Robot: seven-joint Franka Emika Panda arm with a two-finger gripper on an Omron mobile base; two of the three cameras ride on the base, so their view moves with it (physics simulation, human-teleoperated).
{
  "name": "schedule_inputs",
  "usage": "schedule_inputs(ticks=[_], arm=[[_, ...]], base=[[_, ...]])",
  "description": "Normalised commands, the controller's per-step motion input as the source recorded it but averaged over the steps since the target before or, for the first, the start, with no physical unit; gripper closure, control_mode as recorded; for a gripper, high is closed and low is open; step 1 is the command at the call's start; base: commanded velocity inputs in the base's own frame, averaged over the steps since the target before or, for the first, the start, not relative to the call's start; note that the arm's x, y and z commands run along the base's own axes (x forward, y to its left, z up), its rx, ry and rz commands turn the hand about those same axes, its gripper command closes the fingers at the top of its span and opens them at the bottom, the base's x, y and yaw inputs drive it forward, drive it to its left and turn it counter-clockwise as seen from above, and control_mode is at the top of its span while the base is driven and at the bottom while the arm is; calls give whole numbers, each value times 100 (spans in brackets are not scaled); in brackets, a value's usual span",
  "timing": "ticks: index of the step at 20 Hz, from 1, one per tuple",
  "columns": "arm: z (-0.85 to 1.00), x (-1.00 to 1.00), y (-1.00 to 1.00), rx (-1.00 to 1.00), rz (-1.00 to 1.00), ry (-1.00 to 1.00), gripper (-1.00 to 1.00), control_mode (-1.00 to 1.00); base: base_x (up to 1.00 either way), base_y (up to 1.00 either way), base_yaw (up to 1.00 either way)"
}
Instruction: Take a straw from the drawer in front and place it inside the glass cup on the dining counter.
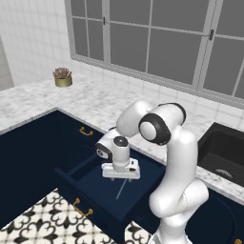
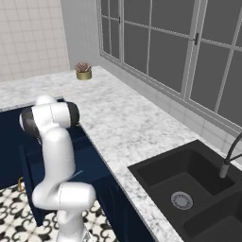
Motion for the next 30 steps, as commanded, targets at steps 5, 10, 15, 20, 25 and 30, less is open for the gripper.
schedule_inputs(ticks=[5, 10, 15, 20, 25, 30], arm=[[-10, 0, -14, 0, 0, 0, -100, -100], [-13, 0, 0, 0, 0, 0, -100, -100], [-32, 6, 0, 0, 0, -1, -100, -100], [-28, 17, 7, 0, 0, -2, -100, -100], [-27, 32, 43, 0, 0, -3, -100, -100], [-40, 23, 33, -6, 0, 0, -100, -100]], base=[[0, 0, 0], [0, 0, 0], [0, 0, 0], [0, 0, 0], [0, 0, 0], [0, 0, 0]])
